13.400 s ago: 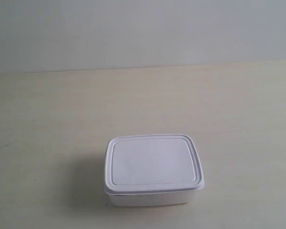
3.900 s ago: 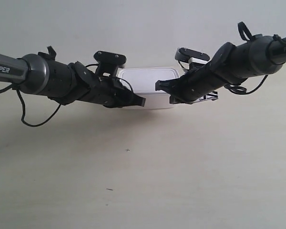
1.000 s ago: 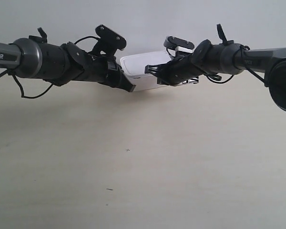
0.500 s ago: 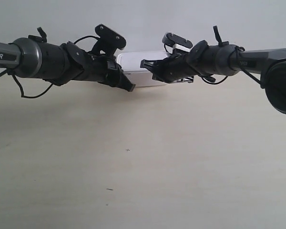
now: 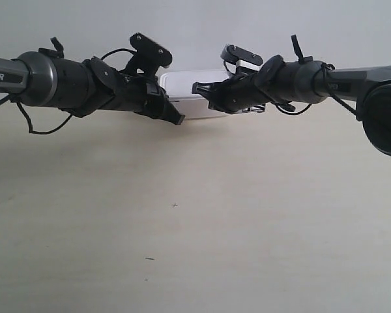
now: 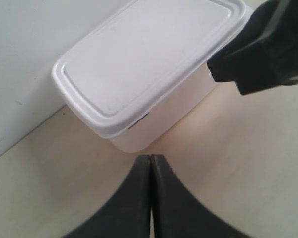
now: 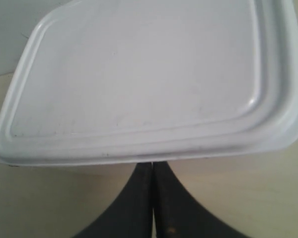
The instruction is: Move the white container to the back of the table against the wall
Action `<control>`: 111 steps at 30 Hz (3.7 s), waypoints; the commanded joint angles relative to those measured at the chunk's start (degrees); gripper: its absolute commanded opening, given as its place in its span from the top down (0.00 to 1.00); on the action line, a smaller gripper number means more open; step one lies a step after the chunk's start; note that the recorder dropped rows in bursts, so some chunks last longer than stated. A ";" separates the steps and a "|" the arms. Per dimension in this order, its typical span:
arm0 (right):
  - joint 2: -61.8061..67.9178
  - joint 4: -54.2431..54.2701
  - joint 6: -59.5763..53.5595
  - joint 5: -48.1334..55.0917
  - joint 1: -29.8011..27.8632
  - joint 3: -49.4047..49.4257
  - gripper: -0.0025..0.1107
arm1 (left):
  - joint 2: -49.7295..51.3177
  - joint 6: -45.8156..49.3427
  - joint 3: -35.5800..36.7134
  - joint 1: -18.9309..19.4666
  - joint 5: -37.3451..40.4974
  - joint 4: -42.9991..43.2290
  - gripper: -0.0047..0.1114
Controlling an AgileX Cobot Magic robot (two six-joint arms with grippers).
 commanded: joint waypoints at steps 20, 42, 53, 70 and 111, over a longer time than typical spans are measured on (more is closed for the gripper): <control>-5.38 -14.21 3.81 9.25 -0.12 -0.63 0.98 | -2.09 -0.18 0.33 0.17 3.44 -0.09 0.96; -72.81 -18.53 1.85 9.05 -5.13 51.85 0.98 | -53.88 -1.75 30.26 0.17 7.57 -8.49 0.96; -108.37 -19.24 2.26 12.65 -5.13 69.18 0.98 | -88.25 -2.07 52.25 0.17 6.66 -11.11 0.96; -128.76 -16.50 0.78 20.65 -5.13 76.80 0.98 | -113.72 -6.99 65.30 0.17 11.29 -11.11 0.96; -128.49 -20.12 0.90 -5.25 -5.13 89.34 0.98 | -115.41 -4.91 69.61 0.17 9.14 -8.43 0.96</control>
